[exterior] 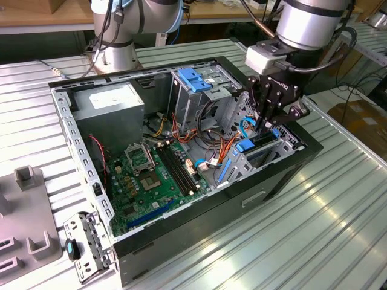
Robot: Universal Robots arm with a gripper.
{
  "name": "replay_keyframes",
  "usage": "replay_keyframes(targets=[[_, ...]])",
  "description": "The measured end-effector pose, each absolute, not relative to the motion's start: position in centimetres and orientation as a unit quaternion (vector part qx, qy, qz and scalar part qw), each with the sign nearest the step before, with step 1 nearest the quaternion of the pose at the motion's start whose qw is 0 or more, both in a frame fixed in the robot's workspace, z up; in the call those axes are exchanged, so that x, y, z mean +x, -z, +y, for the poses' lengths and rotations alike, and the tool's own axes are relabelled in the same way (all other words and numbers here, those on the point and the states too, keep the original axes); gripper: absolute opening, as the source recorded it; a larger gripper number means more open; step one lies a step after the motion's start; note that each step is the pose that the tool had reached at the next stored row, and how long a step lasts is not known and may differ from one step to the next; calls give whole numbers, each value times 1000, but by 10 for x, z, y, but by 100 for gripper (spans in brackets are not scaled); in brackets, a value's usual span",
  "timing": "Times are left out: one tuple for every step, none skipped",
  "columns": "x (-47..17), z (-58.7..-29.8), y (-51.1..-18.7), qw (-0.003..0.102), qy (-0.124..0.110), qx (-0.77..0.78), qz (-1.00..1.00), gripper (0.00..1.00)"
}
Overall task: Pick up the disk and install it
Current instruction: 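Insert the second disk wire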
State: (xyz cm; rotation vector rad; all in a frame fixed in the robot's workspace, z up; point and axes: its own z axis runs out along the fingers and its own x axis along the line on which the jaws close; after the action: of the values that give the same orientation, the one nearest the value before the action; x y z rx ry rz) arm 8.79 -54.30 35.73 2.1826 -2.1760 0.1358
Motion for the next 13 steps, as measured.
replay_keyframes(targets=[[88,-544,-357,25,-41,707,-705,16],[88,-545,-357,22,-38,707,-706,16],[88,-546,-357,16,-33,707,-706,16],[88,-547,-357,12,-29,708,-706,16],[88,-547,-356,7,-25,708,-706,16],[88,-548,-355,5,-22,708,-706,16],[87,-548,-355,4,-22,708,-706,16],[87,-548,-355,3,-23,708,-706,16],[86,-549,-354,2,-24,708,-706,16],[84,-549,-354,1,-24,708,-706,16],[83,-549,-354,-1,-24,708,-706,16],[82,-549,-353,-3,-25,708,-706,16],[82,-549,-353,-6,-27,708,-706,16]])
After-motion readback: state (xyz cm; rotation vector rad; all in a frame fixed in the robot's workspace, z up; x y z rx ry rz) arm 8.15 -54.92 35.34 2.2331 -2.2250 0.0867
